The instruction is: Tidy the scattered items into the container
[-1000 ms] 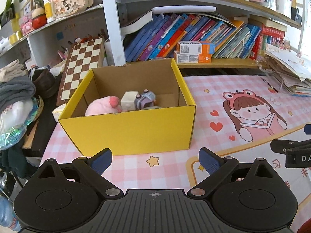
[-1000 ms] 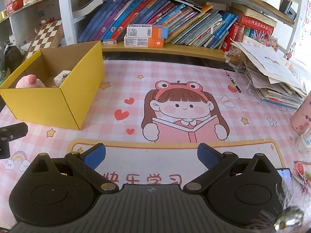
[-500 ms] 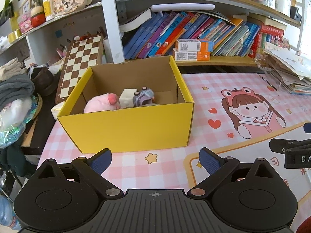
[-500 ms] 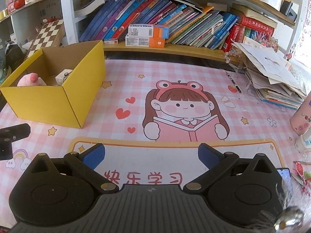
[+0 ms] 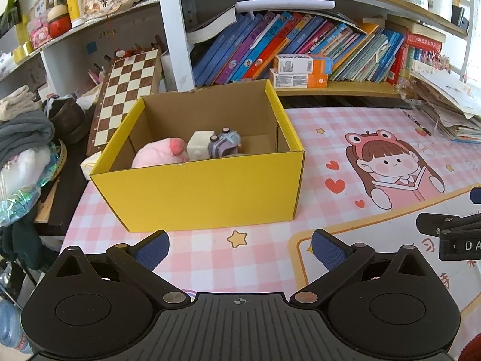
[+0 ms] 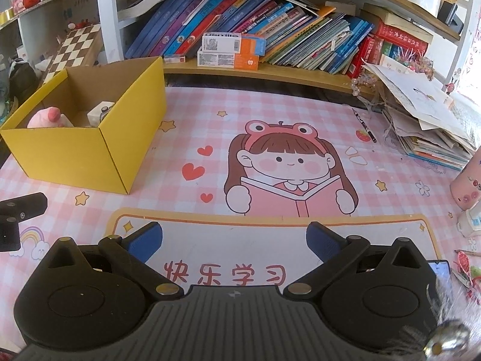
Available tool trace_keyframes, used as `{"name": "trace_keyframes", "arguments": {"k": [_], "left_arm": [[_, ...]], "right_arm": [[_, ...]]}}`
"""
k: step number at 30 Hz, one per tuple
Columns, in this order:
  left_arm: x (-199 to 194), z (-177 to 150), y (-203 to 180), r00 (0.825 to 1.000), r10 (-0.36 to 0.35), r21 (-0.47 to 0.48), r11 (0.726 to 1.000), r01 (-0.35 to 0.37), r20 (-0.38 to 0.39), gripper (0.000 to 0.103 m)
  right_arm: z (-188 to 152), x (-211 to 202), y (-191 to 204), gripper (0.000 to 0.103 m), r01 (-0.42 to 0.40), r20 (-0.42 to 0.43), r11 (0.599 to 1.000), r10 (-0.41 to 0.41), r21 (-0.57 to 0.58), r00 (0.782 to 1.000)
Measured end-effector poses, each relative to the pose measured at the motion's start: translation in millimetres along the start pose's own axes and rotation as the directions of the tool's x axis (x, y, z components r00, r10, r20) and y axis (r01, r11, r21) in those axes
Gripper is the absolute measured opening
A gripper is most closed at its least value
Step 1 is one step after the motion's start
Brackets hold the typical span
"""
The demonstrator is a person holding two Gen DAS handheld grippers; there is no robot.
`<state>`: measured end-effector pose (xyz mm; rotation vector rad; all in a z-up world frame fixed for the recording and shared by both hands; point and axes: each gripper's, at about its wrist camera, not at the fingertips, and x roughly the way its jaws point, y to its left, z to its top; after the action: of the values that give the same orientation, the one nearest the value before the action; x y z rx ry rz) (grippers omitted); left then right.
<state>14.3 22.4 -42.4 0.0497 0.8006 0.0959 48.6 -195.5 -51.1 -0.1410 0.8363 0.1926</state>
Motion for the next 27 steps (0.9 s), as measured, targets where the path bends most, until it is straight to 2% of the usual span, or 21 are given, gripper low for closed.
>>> {"name": "trace_keyframes", "arguments": {"k": [27], "left_arm": [[-2, 1, 8, 1.000, -0.028, 0.005, 1.000, 0.028, 0.001, 0.103]], "right_arm": [[2, 2, 13, 0.103, 0.011, -0.005, 1.000, -0.011, -0.013, 1.000]]}}
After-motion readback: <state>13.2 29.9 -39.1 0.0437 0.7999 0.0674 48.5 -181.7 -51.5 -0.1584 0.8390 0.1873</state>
